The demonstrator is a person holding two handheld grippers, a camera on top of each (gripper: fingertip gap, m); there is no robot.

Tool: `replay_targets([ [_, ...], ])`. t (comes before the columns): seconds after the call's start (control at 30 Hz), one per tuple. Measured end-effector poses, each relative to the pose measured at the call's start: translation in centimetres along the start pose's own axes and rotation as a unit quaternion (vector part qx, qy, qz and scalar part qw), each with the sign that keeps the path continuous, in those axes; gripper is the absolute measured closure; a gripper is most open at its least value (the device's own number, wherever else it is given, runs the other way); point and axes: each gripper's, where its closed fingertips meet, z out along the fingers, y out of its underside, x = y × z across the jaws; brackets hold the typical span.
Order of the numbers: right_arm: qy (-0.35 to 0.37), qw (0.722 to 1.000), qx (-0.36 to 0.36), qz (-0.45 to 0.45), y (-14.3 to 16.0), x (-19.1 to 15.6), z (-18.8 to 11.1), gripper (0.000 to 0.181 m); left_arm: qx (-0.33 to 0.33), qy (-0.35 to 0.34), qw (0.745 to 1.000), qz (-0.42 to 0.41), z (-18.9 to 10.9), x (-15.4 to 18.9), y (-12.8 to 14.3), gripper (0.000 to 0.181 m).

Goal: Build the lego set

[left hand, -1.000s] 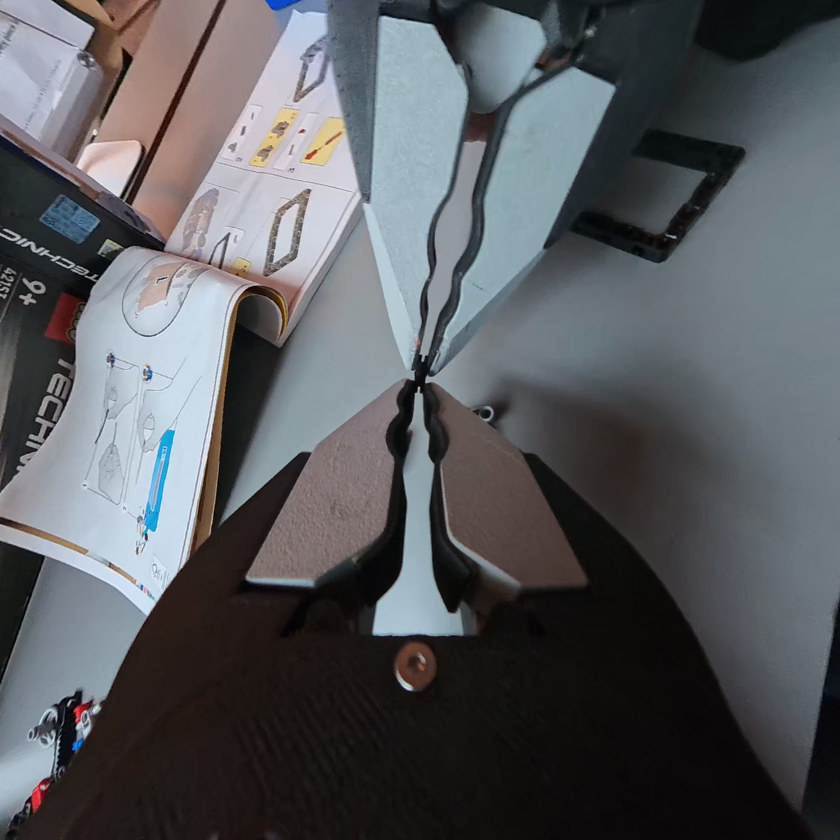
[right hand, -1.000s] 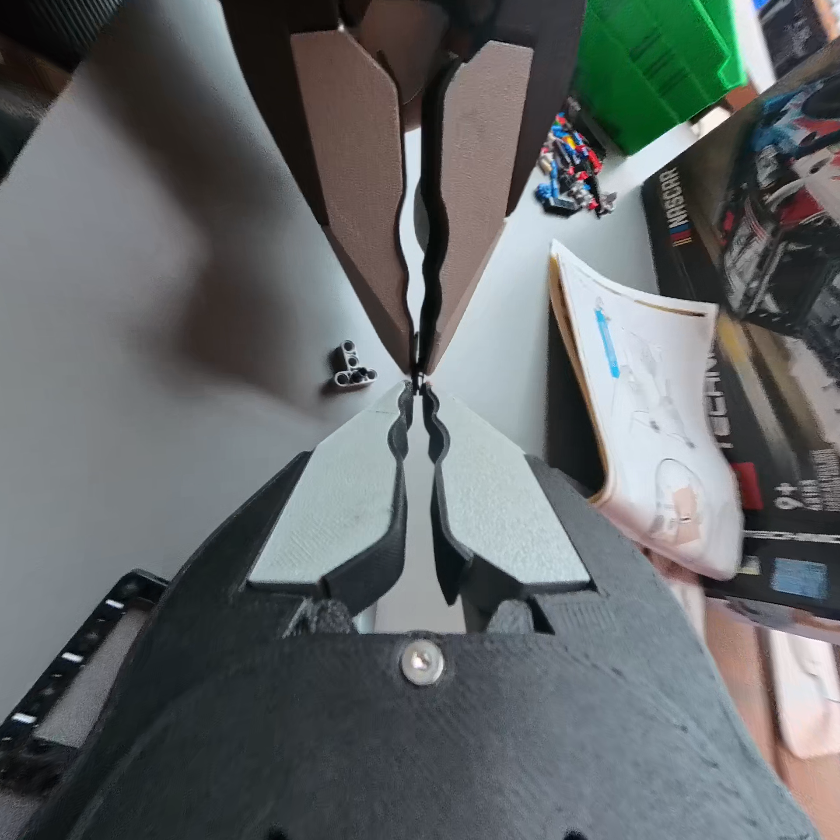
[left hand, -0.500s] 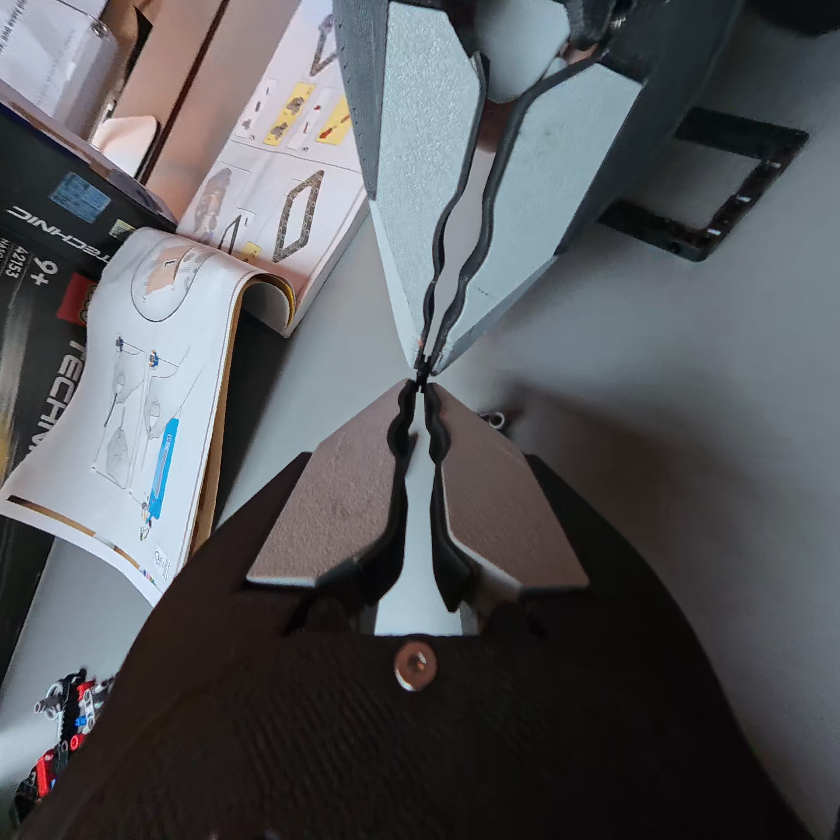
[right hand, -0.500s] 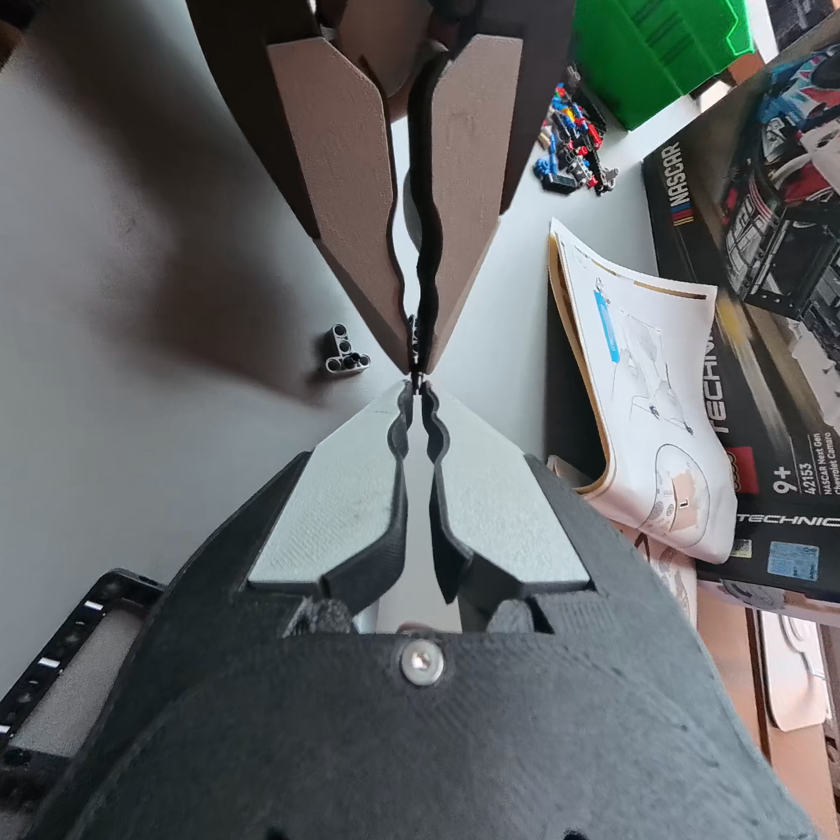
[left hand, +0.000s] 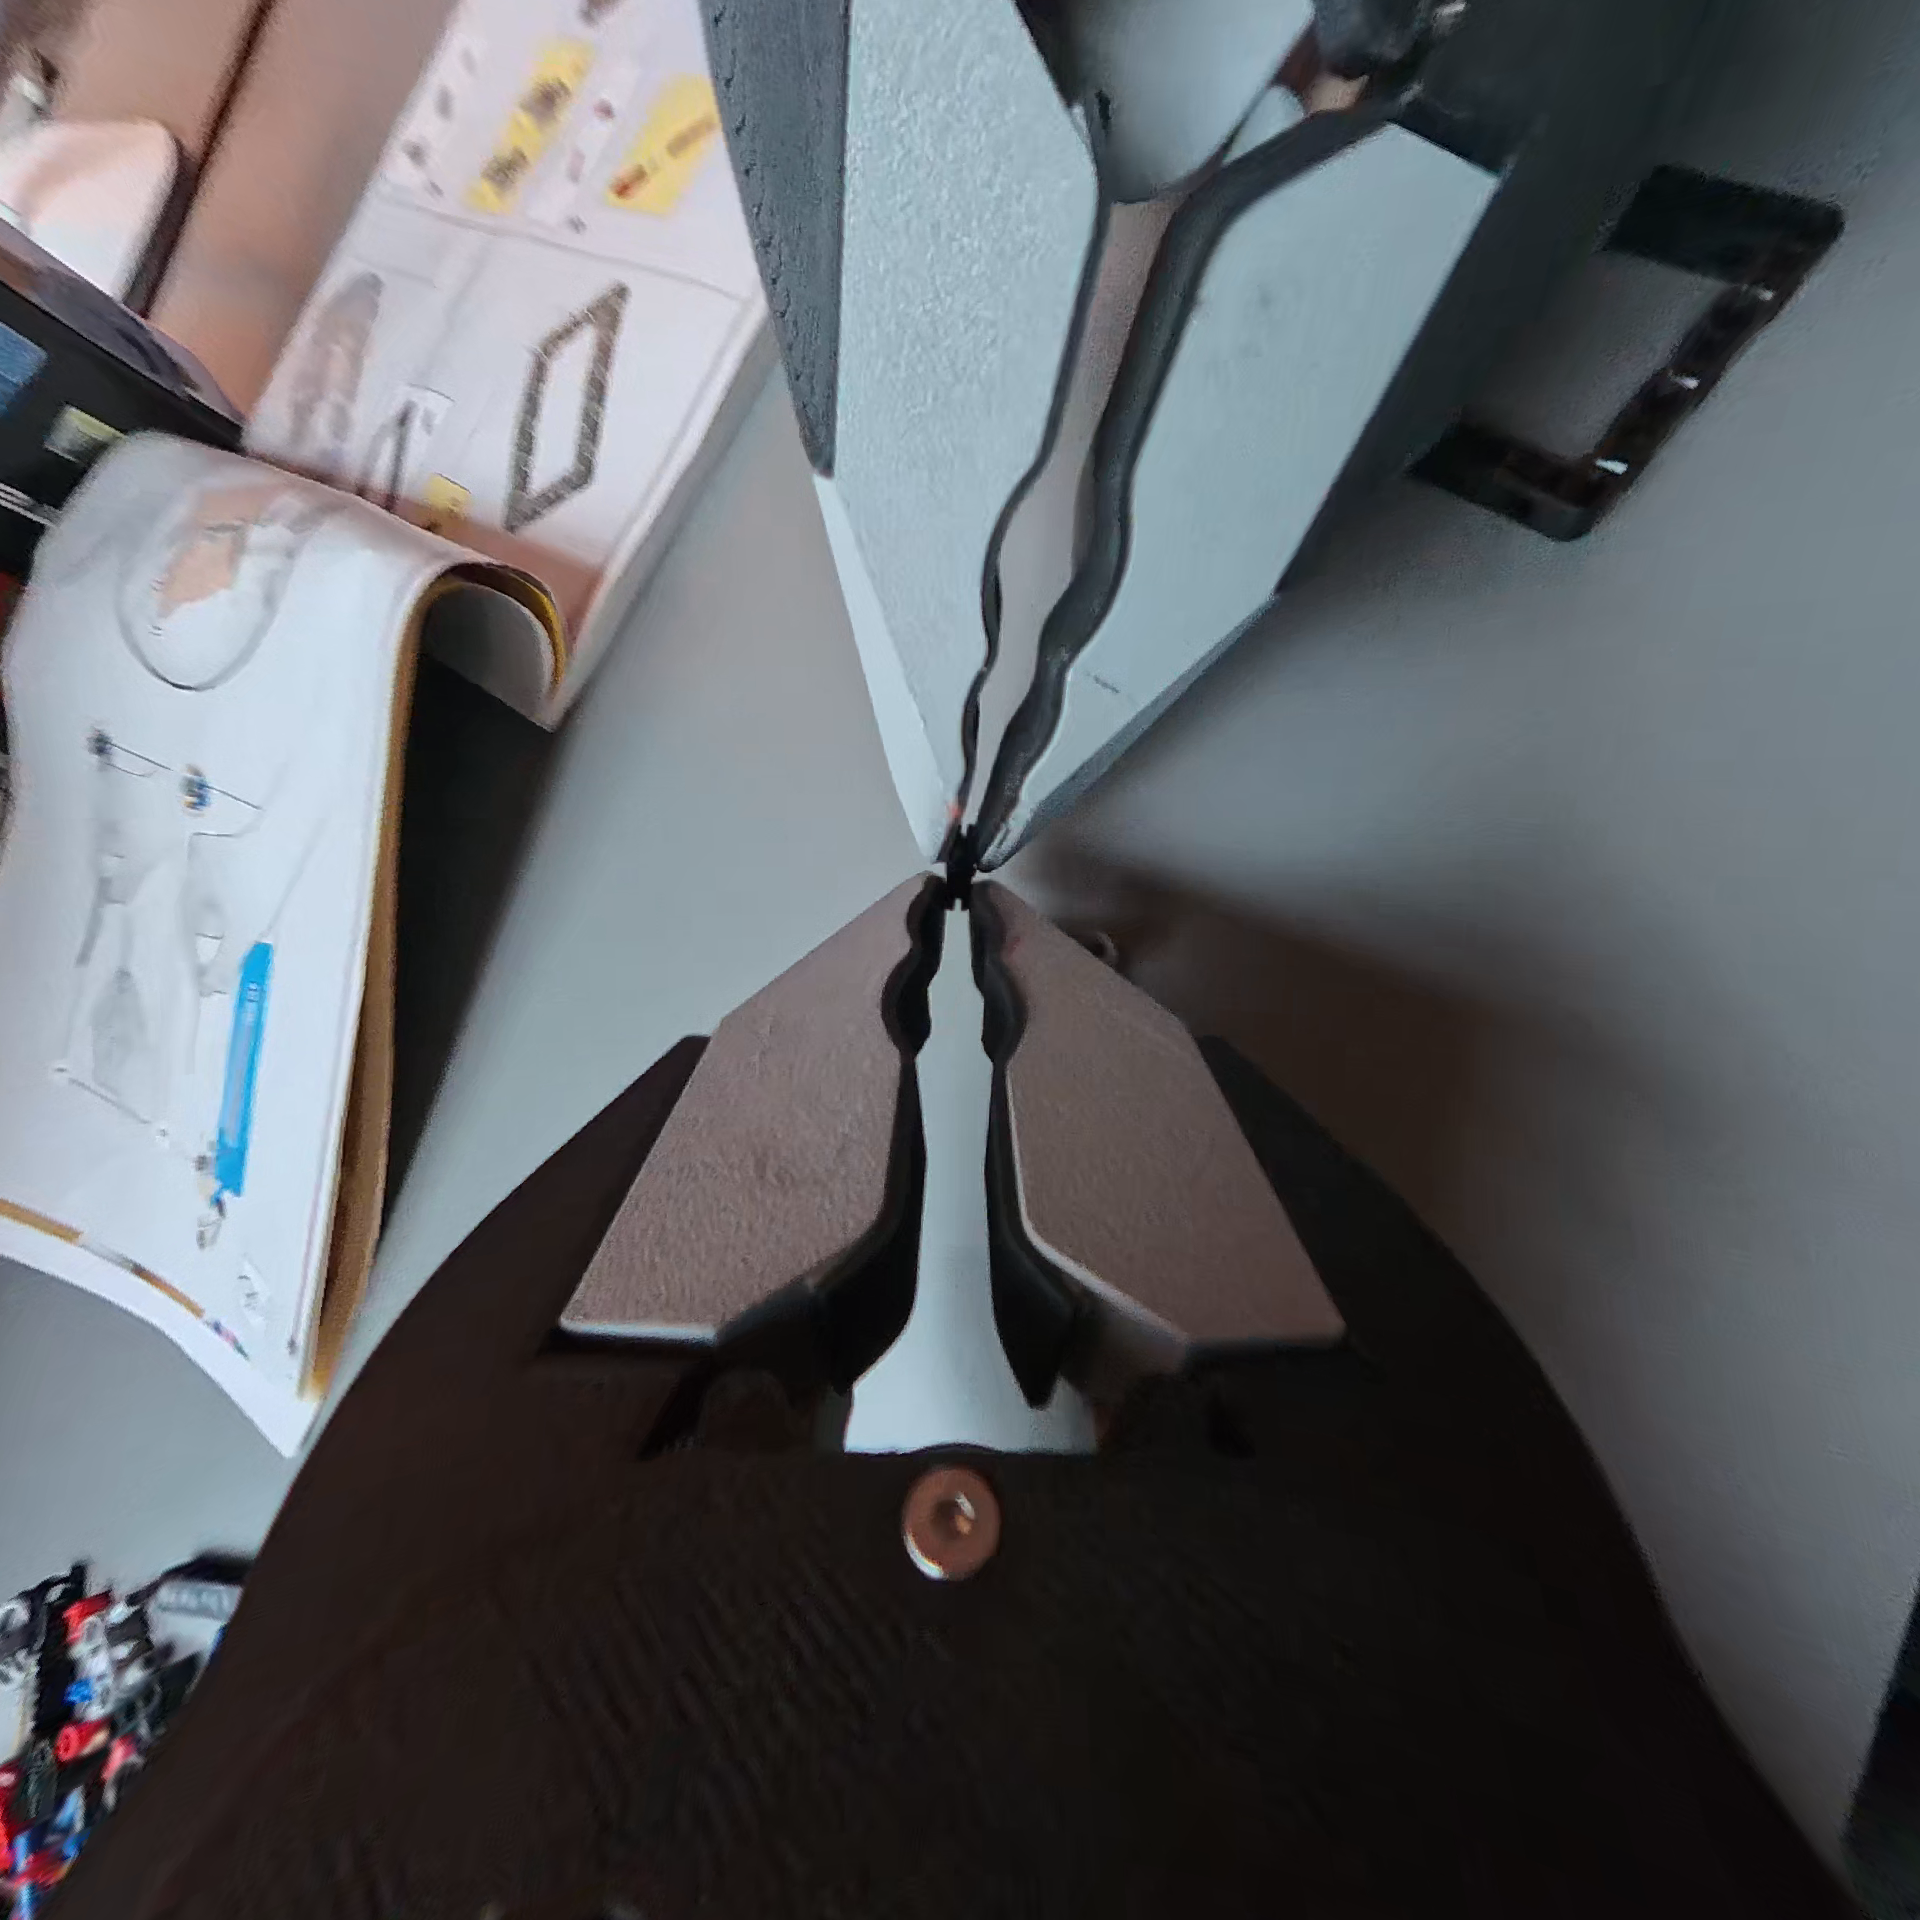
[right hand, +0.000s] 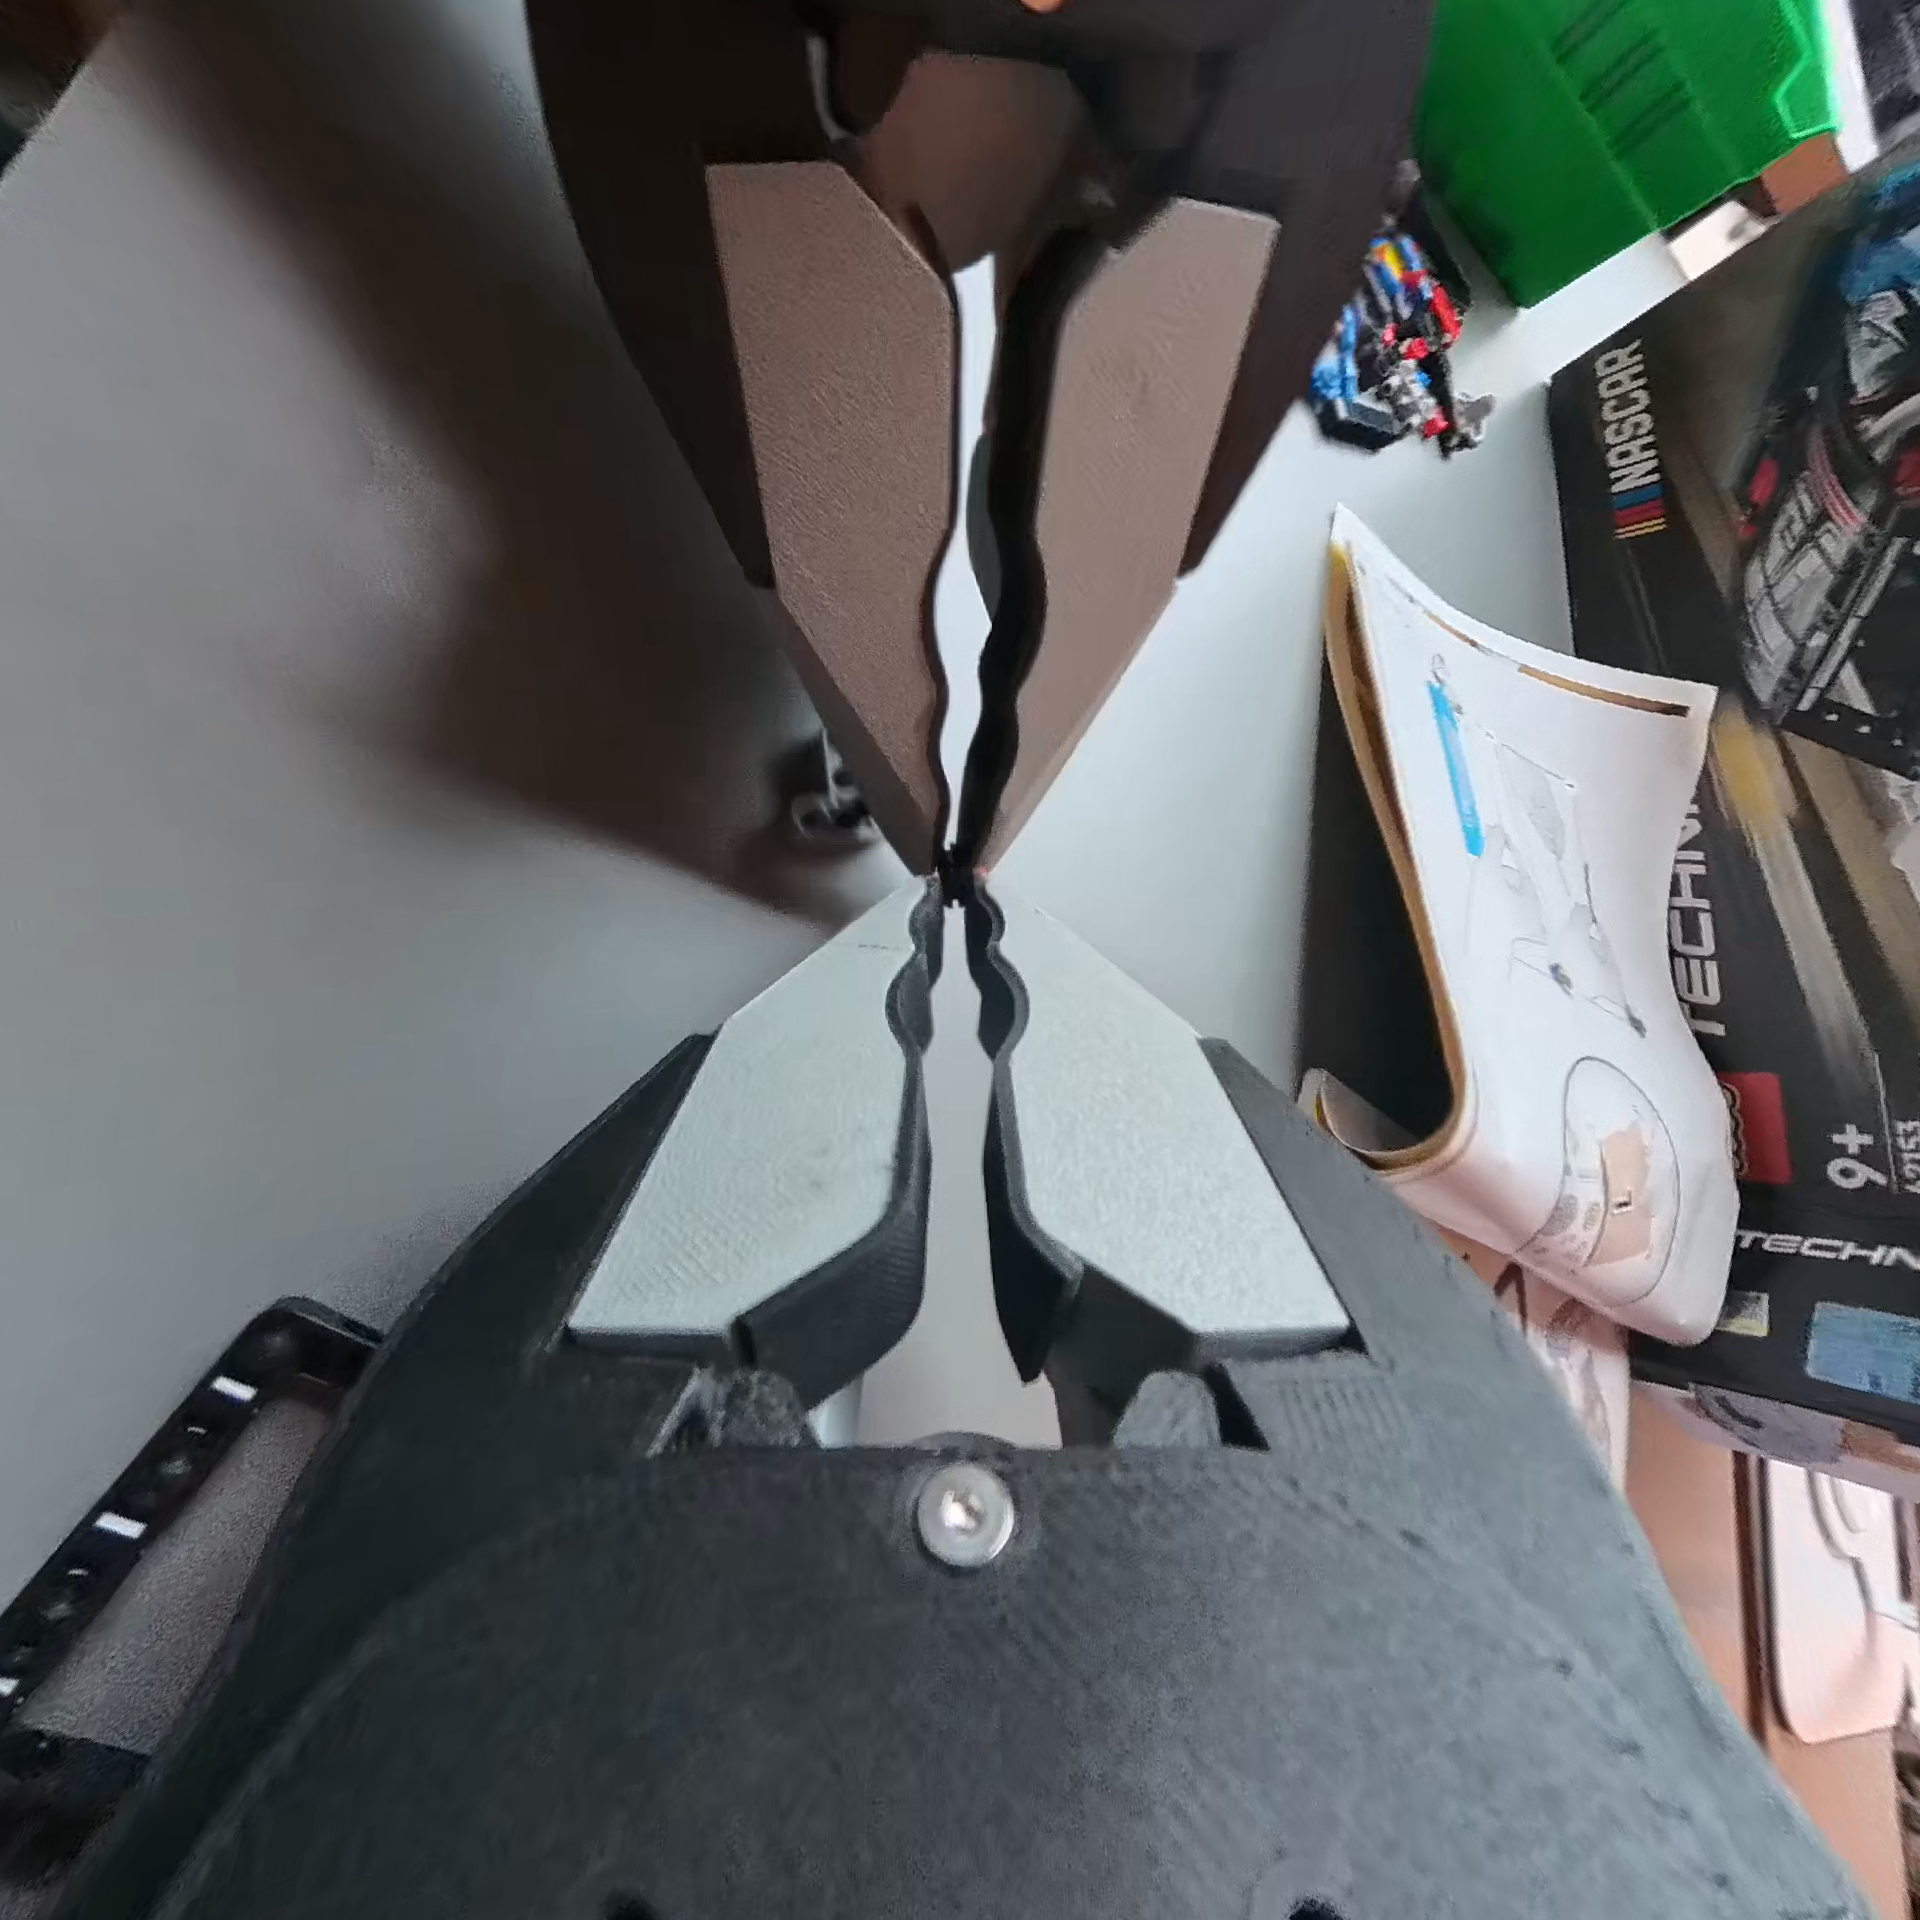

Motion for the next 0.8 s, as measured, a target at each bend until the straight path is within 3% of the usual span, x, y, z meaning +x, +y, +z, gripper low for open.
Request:
replay_targets([
  [0.1,0.002,1.0,-0.019,-0.023,0.19,-0.56,0.63,0.18,-0.028,0.017,0.999,-0.004,0.48,0.37,0.67,0.179],
  [0.8,-0.032,0.998,0.022,0.039,0.04,-0.3,0.14,0.179,0.029,0.017,0.999,-0.036,-0.09,0.15,0.2,0.18],
])
